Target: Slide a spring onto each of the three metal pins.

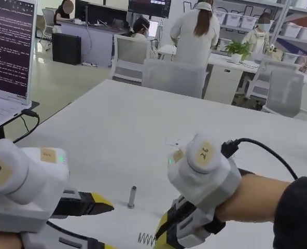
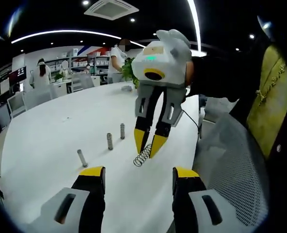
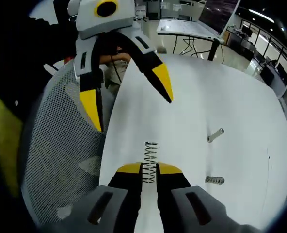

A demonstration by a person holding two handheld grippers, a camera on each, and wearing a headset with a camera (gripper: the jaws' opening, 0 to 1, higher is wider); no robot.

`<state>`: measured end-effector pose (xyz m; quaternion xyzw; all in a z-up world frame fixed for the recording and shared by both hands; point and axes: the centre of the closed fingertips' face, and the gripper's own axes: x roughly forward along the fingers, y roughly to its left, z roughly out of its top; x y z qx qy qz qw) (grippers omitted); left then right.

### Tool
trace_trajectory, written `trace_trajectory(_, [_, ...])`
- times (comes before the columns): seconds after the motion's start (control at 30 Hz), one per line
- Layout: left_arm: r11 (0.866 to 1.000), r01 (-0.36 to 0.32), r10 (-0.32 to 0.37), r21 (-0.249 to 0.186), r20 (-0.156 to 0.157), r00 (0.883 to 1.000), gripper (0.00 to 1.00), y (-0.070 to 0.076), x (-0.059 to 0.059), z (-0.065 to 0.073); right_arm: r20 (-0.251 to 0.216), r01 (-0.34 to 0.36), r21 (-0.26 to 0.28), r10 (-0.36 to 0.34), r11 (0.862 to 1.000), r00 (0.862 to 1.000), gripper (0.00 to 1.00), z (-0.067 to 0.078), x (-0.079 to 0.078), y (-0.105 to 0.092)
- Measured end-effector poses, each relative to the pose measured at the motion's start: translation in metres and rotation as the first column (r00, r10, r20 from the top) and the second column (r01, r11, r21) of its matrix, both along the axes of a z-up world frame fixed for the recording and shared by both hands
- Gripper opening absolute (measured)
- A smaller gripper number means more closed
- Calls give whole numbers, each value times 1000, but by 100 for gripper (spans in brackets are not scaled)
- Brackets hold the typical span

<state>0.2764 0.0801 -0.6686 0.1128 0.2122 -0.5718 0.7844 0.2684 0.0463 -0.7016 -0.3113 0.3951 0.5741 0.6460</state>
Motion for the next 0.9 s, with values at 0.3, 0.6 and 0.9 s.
trace_trajectory(0.3, [996,85,-85,-20,1,996,38,-12,-13,3,-8,-109,0,109,994,994,8,19,-16,14])
trace_trajectory(0.6, [991,128,-127,-28,23,992,19,-16,-17,4,-15,-140,-7,140,990,990,8,21,-21,15])
trace_trajectory(0.9, [987,158,-157,-20,29,987,7,-20,-23,2,-22,-153,-6,152,988,988,8,23,-24,15])
